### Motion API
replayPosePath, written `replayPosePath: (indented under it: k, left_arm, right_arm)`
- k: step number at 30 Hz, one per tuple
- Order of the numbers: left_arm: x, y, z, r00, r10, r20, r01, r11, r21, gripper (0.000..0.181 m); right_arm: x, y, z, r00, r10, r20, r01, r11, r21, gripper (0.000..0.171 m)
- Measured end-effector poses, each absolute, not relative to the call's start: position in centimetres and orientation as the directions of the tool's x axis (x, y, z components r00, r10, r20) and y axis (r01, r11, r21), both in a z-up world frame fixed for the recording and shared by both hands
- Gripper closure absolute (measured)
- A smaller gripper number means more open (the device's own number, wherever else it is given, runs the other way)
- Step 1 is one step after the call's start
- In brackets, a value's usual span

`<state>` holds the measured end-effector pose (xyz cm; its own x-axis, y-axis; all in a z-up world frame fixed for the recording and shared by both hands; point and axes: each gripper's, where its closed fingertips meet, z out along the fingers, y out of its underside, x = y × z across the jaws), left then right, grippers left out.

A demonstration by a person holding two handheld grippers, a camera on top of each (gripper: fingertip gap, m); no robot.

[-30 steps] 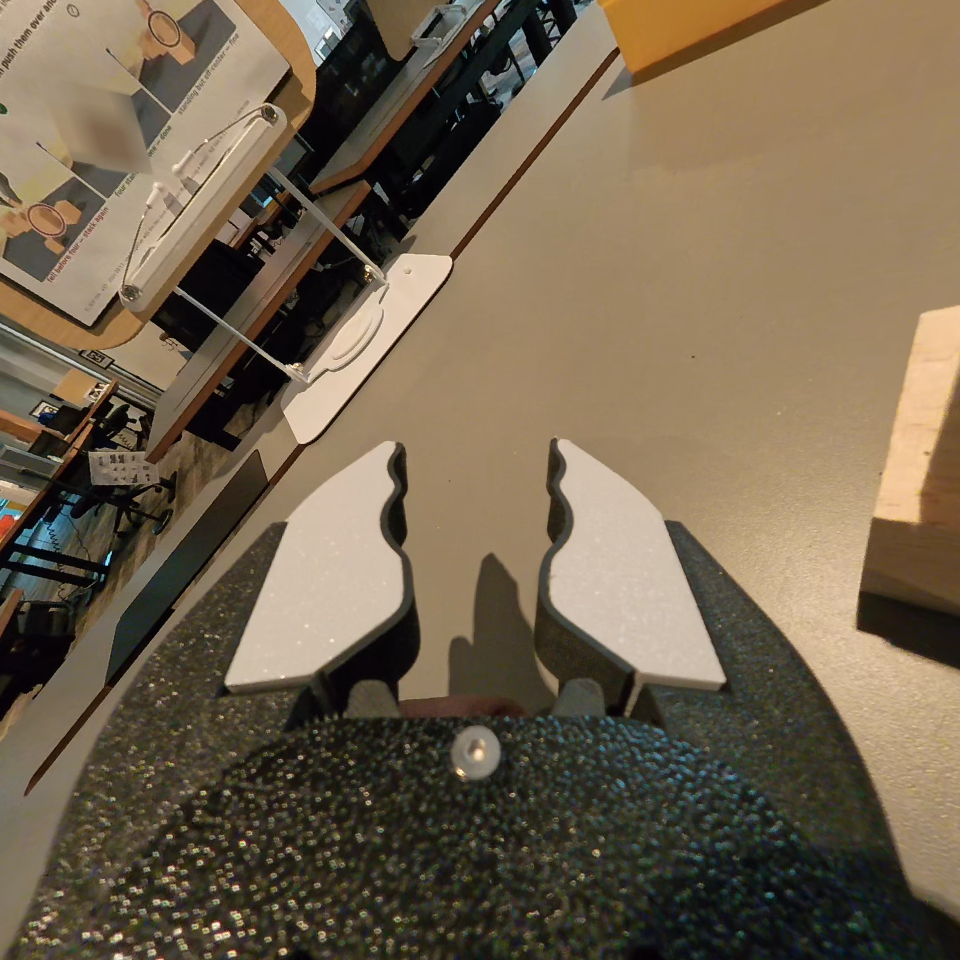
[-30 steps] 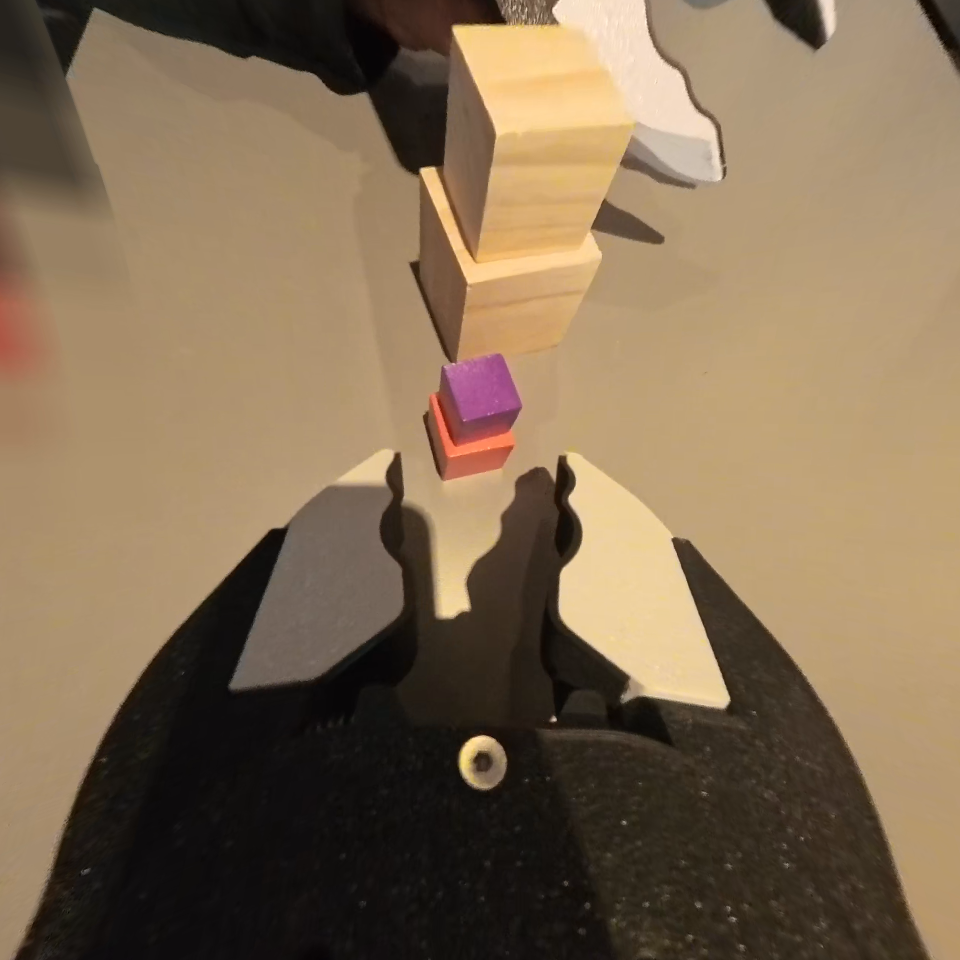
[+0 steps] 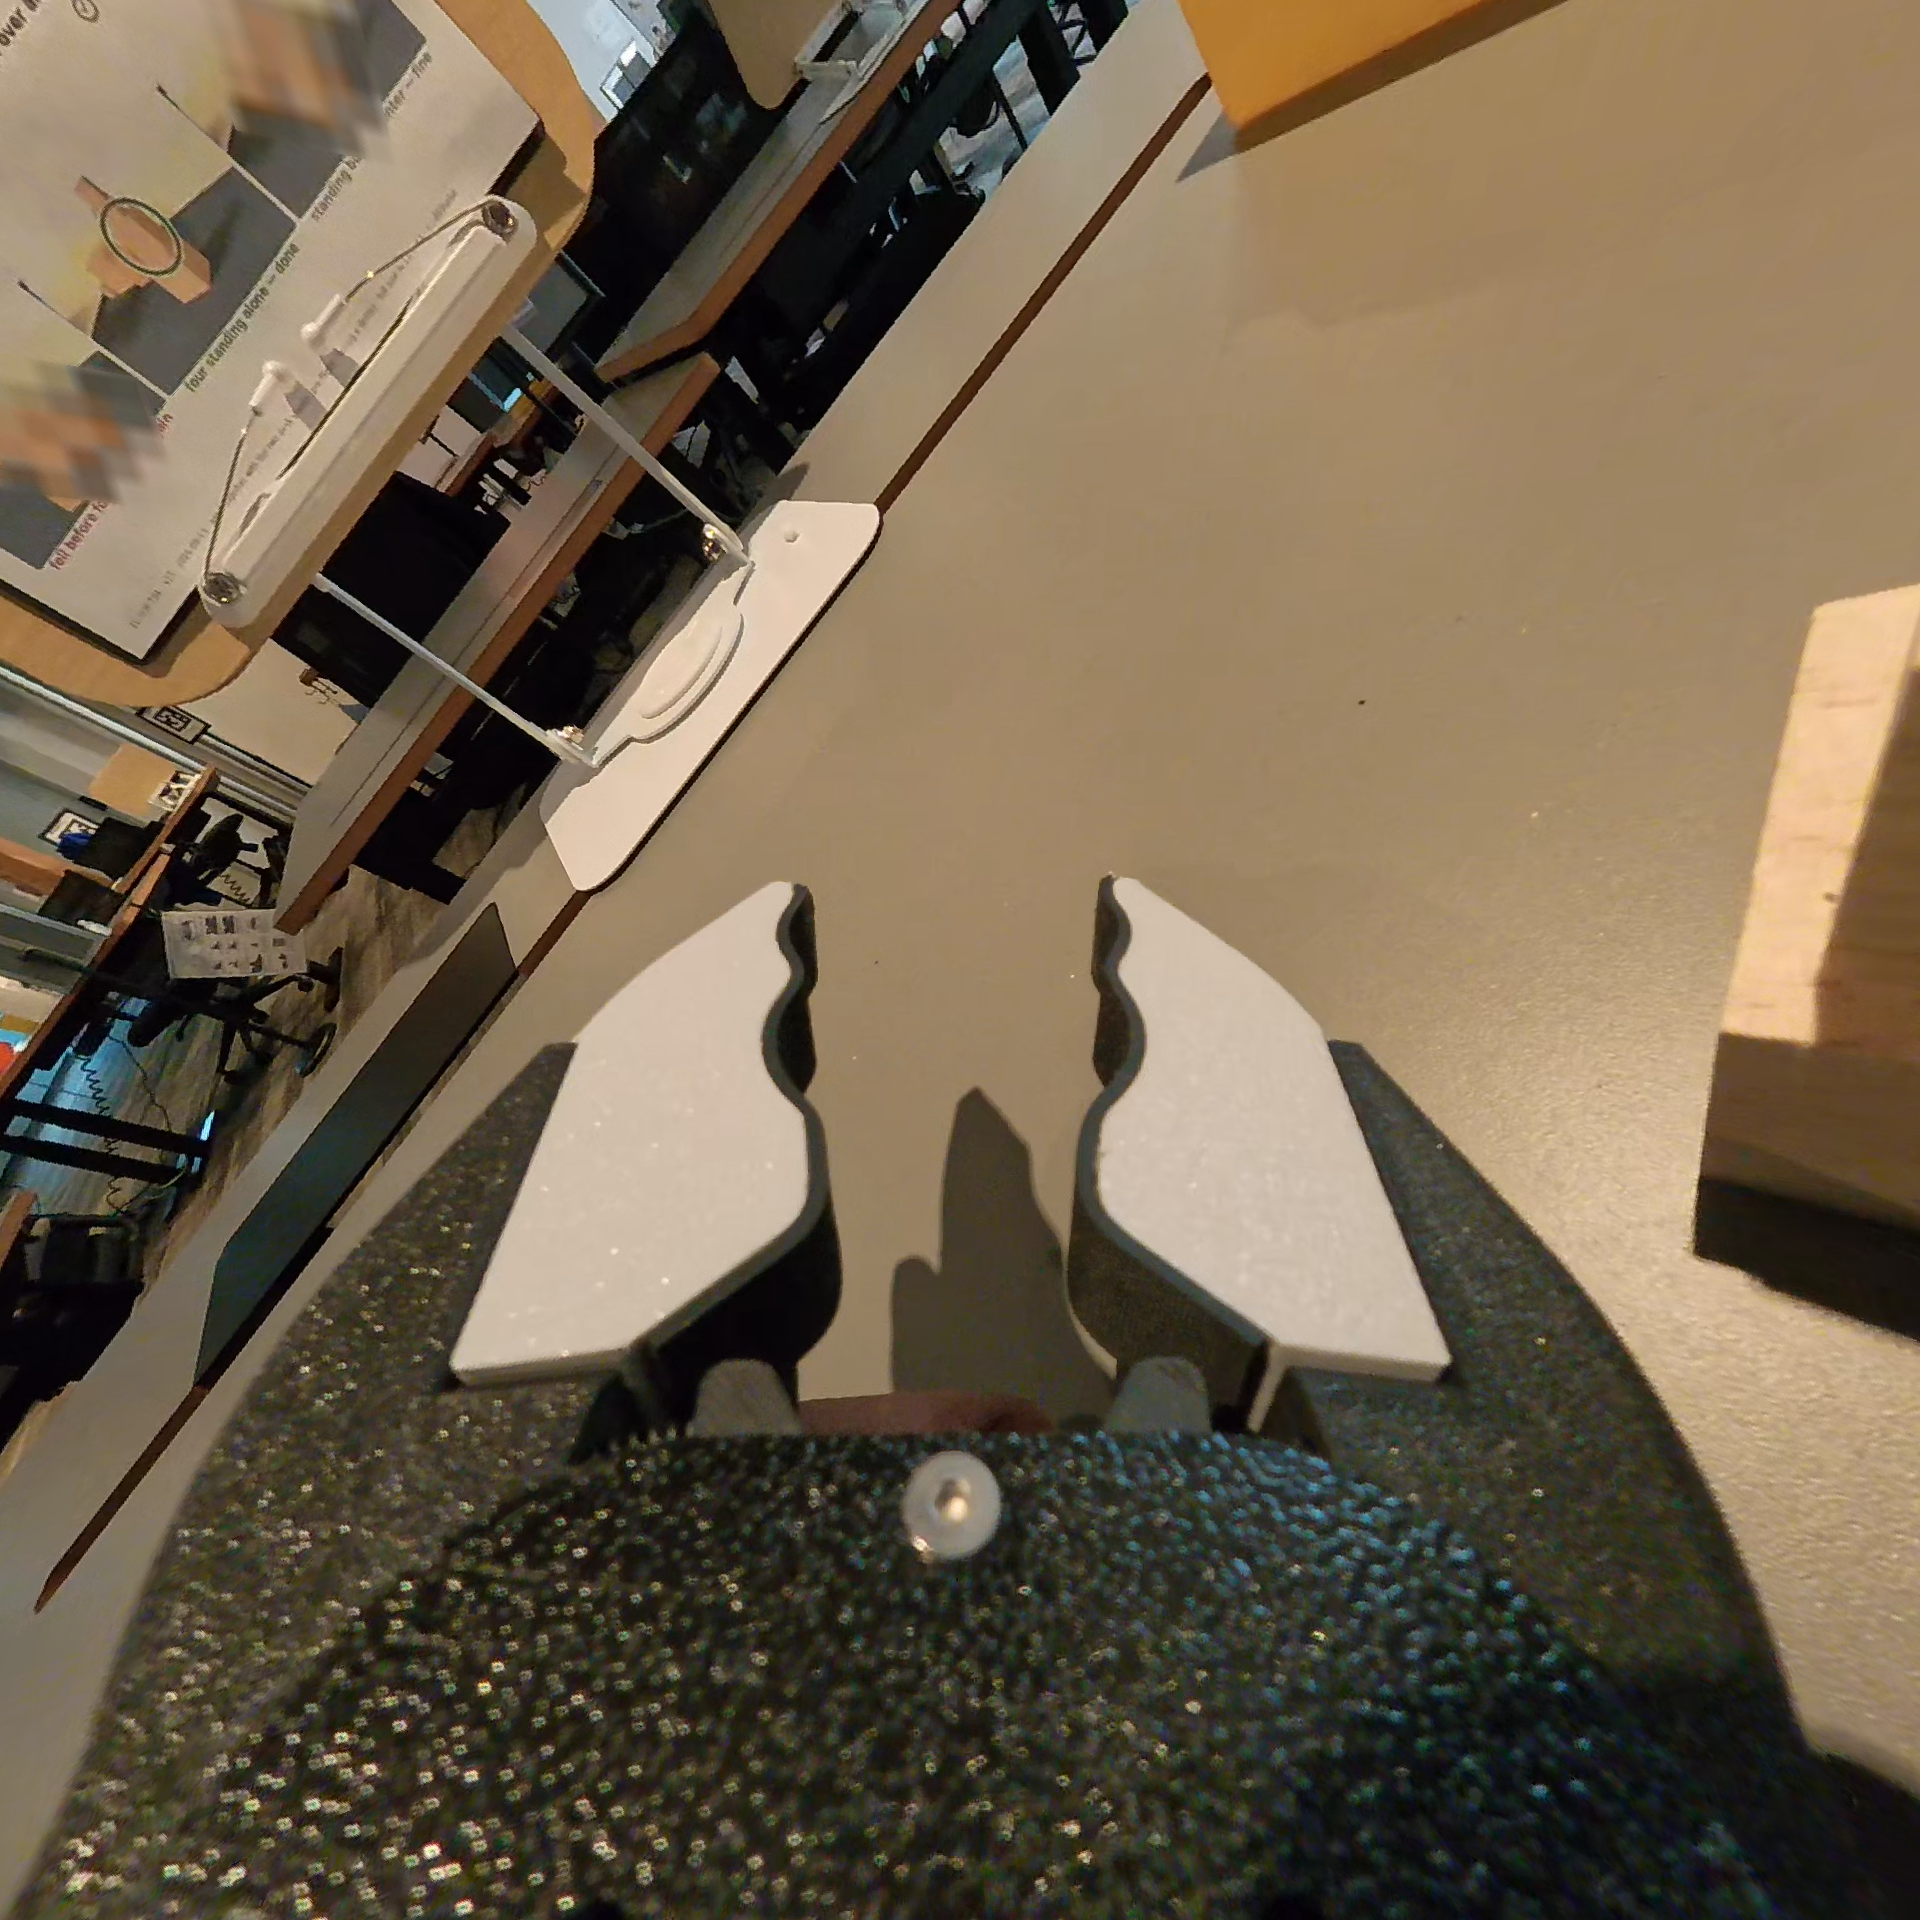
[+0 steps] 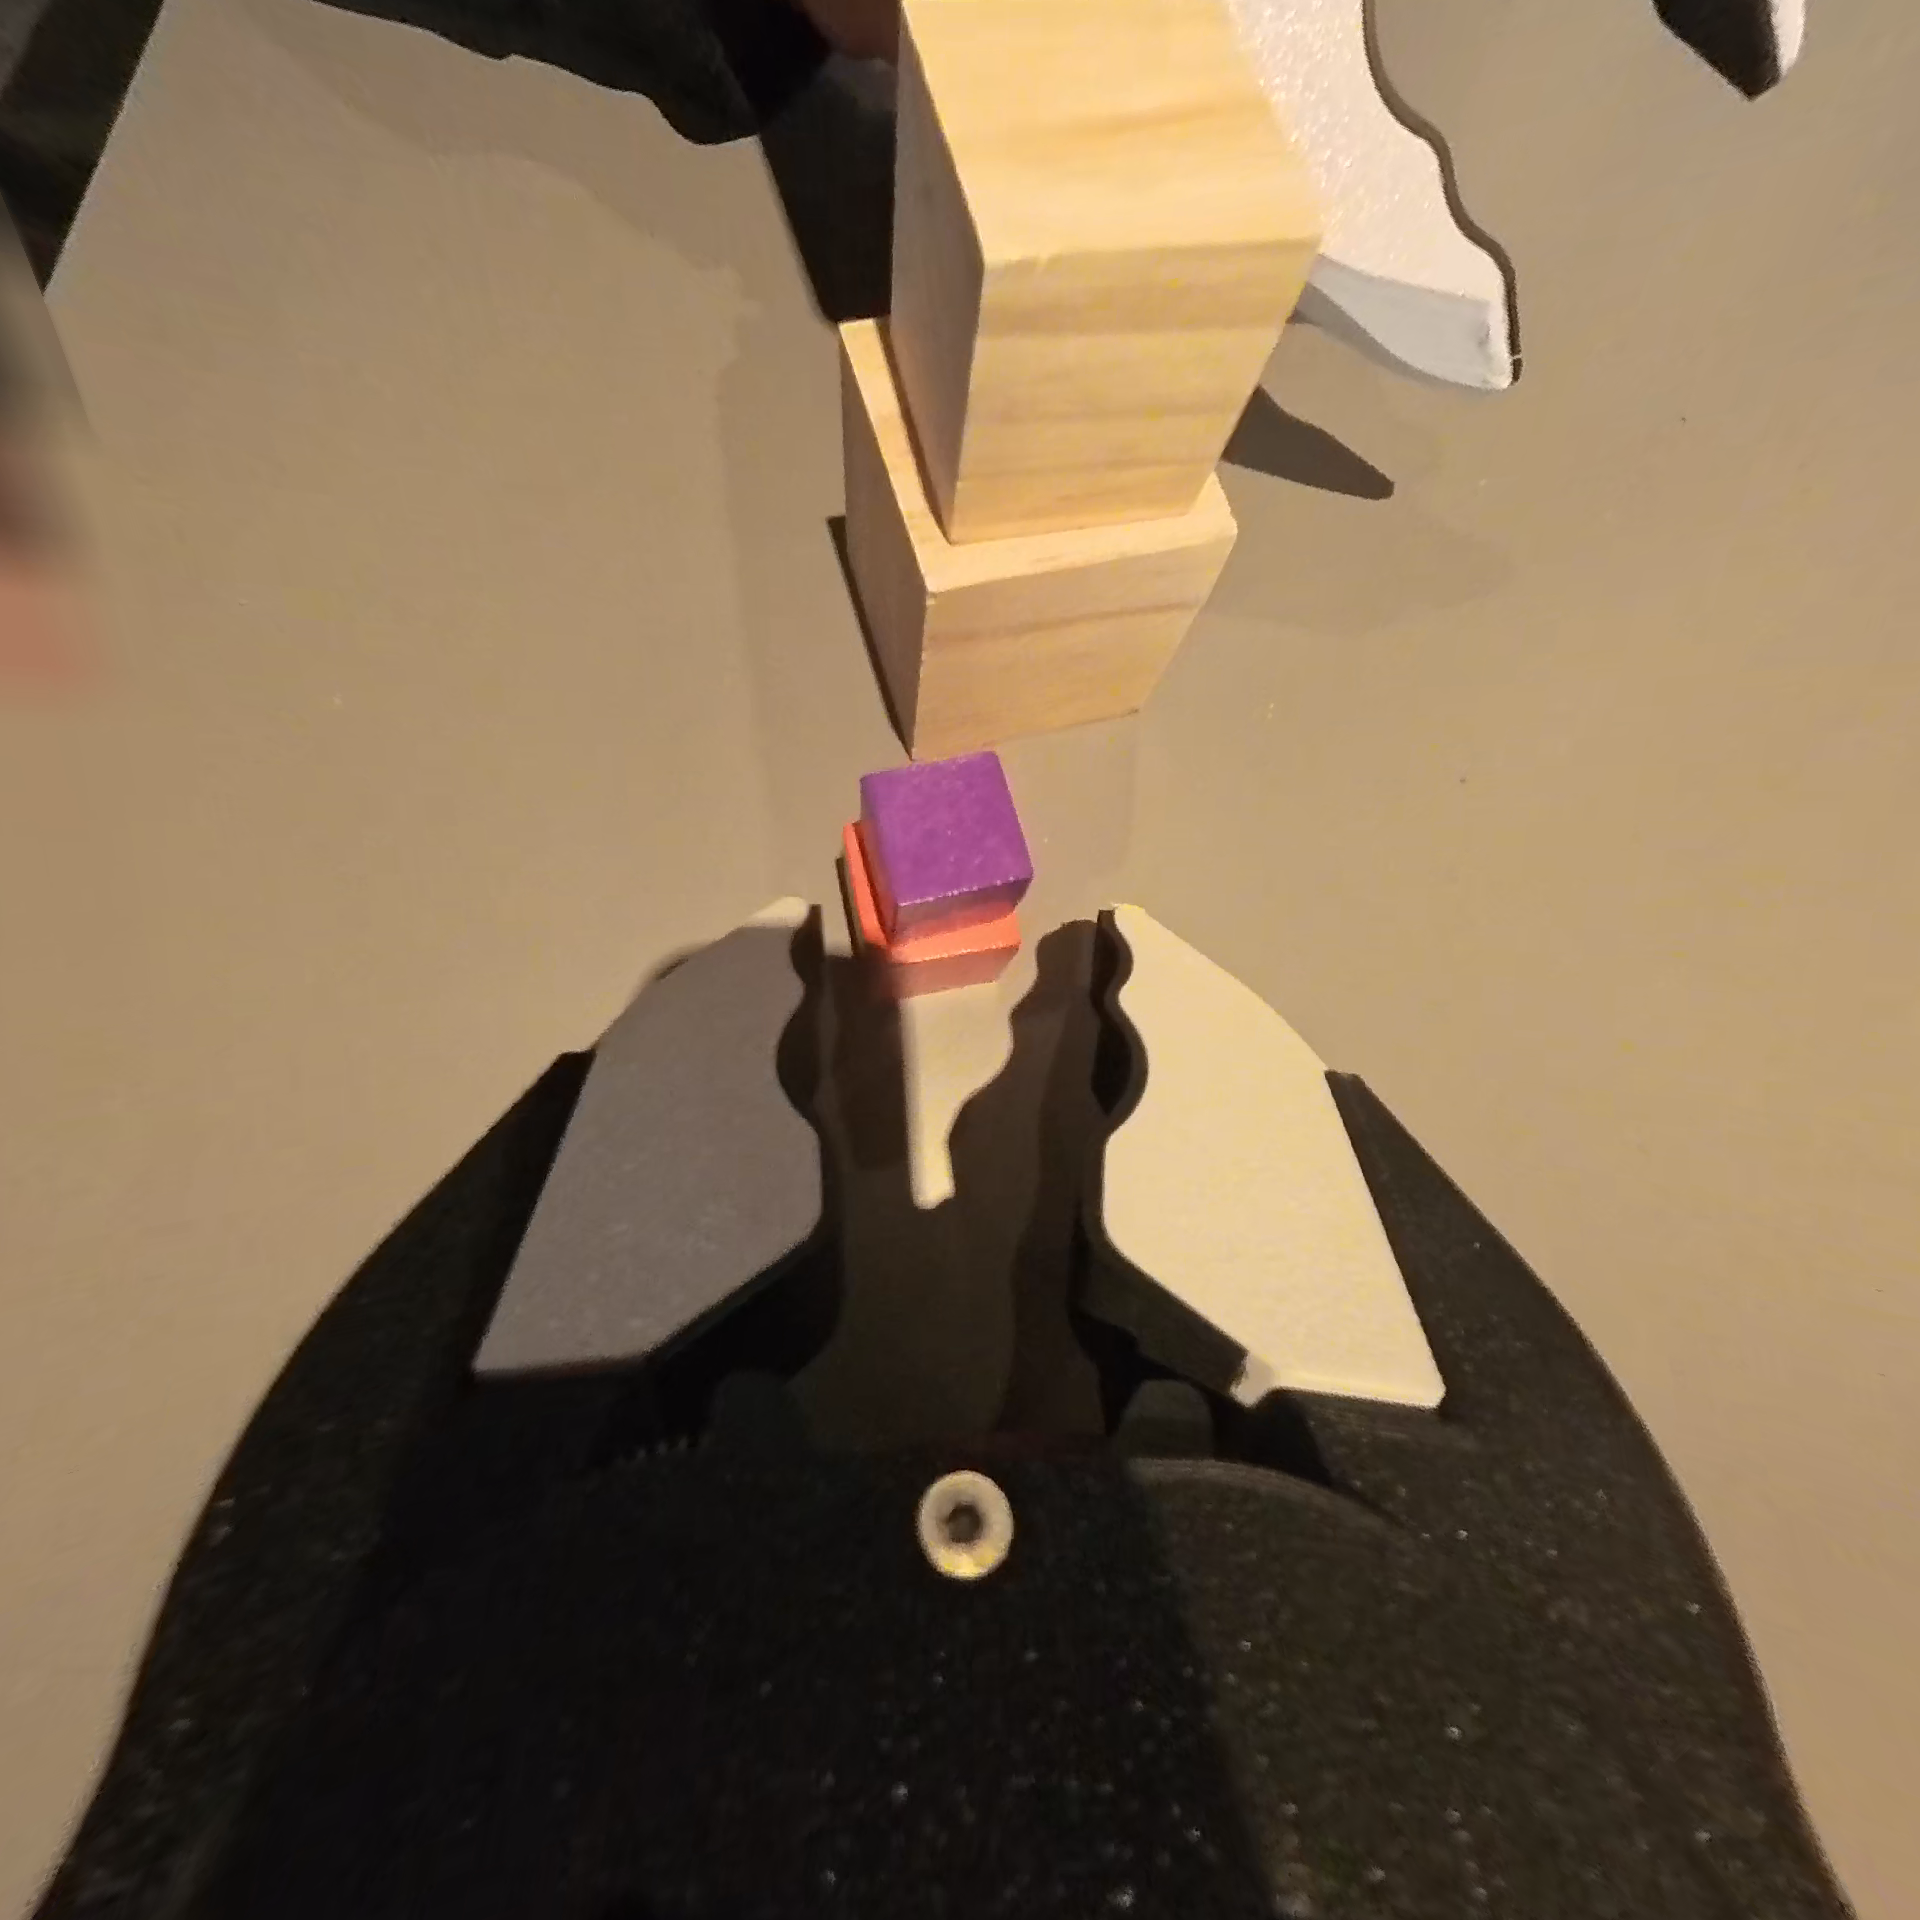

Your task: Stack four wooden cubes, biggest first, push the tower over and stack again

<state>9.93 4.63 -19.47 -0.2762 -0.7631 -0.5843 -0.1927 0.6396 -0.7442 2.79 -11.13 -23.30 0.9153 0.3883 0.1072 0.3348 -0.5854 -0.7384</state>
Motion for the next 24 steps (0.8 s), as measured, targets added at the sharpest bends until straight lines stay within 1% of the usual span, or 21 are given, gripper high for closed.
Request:
replayPosePath:
  k: [3, 6, 7, 24]
  left_arm:
    - [9.93, 4.60, -19.49, -0.277, -0.762, -0.585, -0.192, 0.641, -0.743, 0.130]
    - [9.93, 4.58, -19.48, -0.278, -0.761, -0.586, -0.192, 0.641, -0.743, 0.130]
    - [9.93, 4.58, -19.49, -0.278, -0.761, -0.586, -0.192, 0.641, -0.743, 0.130]
    - [9.91, 4.59, -19.36, -0.277, -0.761, -0.587, -0.190, 0.642, -0.743, 0.130]
  right_arm:
    - [2.81, -11.11, -23.31, 0.916, 0.387, 0.109, 0.336, -0.586, -0.737, 0.127]
    - [2.73, -11.17, -23.26, 0.914, 0.393, 0.106, 0.336, -0.583, -0.740, 0.140]
    - [2.70, -11.19, -23.24, 0.913, 0.393, 0.106, 0.336, -0.582, -0.741, 0.141]
    - [2.89, -11.20, -22.75, 0.920, 0.380, 0.101, 0.316, -0.561, -0.765, 0.144]
